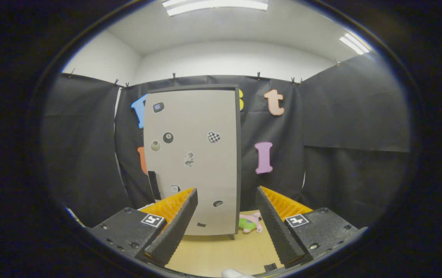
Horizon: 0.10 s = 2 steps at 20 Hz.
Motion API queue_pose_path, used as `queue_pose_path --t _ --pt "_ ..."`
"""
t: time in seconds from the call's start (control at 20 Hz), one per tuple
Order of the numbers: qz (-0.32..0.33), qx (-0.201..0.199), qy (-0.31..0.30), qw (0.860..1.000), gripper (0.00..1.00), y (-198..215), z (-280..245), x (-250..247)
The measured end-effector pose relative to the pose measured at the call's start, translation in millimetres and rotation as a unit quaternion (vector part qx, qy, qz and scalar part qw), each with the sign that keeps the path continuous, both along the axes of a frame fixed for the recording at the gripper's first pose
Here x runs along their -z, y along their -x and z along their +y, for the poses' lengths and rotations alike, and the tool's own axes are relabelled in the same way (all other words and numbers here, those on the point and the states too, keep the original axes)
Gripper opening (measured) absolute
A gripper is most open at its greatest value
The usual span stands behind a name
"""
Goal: Open the shoe cabinet door, grab the shoes and put them into the shoe cabinet, then close the shoe cabinet door.
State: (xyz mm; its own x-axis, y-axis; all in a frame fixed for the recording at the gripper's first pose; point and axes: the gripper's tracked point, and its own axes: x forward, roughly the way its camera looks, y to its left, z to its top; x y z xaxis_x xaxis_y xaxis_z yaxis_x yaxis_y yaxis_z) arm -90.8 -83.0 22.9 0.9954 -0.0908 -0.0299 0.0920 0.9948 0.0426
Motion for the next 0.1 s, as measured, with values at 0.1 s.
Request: queue_pose_path --t 0.1 --pt "0.0 -0.001 0.0 1.0 0.99 -1.1 0.4 1.1"
